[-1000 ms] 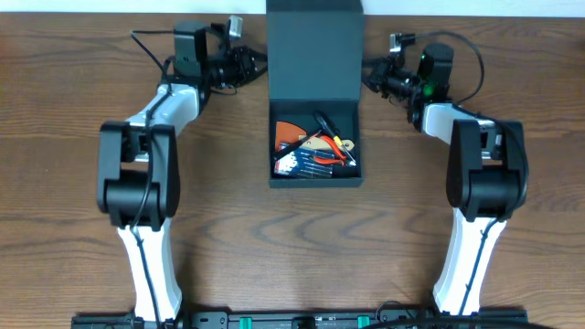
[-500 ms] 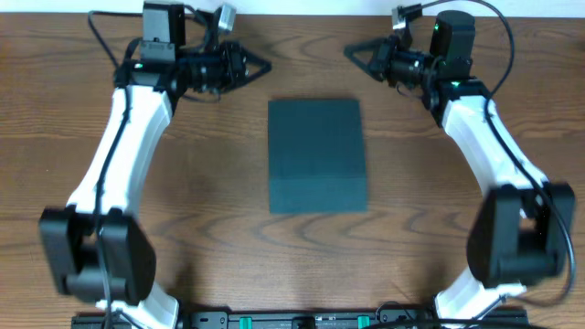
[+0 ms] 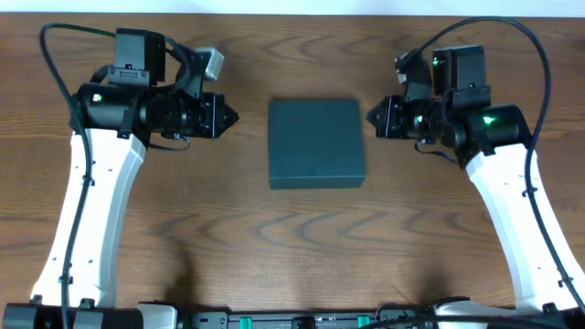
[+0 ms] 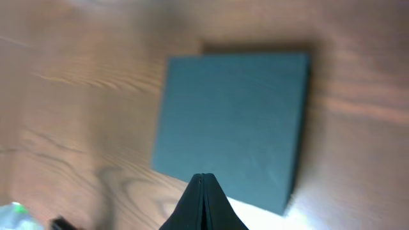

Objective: Pack container
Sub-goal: 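Press down on the closed lid with both grippers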

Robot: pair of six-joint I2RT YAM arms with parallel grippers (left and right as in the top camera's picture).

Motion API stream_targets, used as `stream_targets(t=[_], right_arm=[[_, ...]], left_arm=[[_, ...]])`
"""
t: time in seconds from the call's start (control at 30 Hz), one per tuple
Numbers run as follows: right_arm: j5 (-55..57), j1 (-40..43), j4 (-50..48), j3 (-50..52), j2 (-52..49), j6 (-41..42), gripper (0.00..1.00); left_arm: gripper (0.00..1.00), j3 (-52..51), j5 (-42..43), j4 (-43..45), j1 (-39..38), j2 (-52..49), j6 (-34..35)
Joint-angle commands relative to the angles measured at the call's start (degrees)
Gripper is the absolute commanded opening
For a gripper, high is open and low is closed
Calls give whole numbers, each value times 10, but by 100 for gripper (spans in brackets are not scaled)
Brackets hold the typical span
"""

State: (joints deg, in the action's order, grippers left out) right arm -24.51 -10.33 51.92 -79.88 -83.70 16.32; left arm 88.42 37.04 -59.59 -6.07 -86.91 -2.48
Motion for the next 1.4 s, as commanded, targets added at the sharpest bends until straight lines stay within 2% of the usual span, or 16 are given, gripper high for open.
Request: stream_targets(t=[0.0, 0.2, 0.43, 0.67, 0.83, 1.0, 1.1, 1.23, 1.37], right_arm=[[34, -15, 23, 1, -16, -43, 1], [37, -41, 33, 1, -75, -54, 1], [37, -48, 24, 1, -191, -60, 1], [37, -49, 1, 1, -278, -61, 1], [37, -52, 8, 1, -295, -61, 1], [33, -51, 19, 1, -273, -61, 2], [38, -51, 23, 0, -226, -66, 1], [93, -46, 22, -5, -133, -73, 1], [175, -38, 21, -6, -7, -99, 1]], left_arm=[[6, -21, -22, -15, 1, -14, -68], [5, -76, -22, 3, -22, -44, -140], [6, -118, -26, 76, -94, -113, -159], [5, -118, -193, 116, -169, -188, -156], [5, -118, -196, 124, -186, -249, -133], [6, -118, -203, 111, -185, -270, -99], [6, -107, -254, 83, -184, -247, -67], [5, -85, -355, 54, -184, -181, -38], [6, -82, -424, 47, -181, -74, -27]])
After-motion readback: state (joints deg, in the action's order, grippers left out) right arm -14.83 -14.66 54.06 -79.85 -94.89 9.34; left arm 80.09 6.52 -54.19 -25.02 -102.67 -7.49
